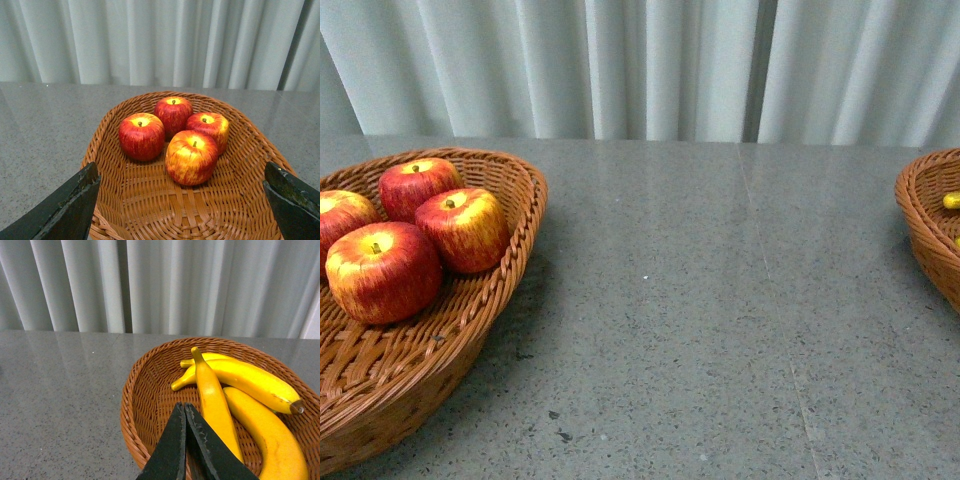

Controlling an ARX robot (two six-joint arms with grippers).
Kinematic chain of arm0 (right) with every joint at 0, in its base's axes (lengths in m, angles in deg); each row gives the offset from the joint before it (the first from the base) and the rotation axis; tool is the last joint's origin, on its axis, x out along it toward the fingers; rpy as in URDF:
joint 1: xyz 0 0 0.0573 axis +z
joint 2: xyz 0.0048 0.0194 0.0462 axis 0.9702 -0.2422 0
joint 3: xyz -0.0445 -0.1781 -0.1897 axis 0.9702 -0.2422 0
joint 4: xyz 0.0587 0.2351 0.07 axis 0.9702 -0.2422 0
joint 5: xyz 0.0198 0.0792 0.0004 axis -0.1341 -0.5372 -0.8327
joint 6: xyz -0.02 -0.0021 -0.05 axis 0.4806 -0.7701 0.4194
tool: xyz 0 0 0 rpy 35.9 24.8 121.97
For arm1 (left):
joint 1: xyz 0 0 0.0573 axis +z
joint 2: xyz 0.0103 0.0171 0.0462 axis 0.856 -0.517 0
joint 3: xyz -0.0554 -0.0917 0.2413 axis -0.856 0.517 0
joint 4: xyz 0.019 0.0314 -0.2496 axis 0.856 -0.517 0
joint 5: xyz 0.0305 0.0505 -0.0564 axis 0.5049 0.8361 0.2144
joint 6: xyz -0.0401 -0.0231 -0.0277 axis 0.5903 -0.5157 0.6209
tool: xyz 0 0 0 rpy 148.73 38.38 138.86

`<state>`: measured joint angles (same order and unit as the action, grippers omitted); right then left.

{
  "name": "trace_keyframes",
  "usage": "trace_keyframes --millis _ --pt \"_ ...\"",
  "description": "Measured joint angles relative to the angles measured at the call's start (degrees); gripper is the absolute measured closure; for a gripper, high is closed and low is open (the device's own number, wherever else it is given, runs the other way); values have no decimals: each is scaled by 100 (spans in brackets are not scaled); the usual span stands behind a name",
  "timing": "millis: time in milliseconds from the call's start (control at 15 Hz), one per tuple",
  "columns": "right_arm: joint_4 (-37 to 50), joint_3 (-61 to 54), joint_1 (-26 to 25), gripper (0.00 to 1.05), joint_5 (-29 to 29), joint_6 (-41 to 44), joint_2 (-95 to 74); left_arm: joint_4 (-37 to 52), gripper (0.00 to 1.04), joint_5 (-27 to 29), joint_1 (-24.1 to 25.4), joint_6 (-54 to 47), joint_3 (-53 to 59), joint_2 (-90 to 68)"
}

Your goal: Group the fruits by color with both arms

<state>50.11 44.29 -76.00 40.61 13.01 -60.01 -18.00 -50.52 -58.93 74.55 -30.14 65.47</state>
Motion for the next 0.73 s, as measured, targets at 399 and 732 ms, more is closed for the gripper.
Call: trace_keyframes --millis 399,732 --pt "-1471 2 0 103 7 -4 1204 0 7 4 0 2 0 0" --pt "-1436 4 0 98 15 -13 1384 2 7 0 0 2 0 0"
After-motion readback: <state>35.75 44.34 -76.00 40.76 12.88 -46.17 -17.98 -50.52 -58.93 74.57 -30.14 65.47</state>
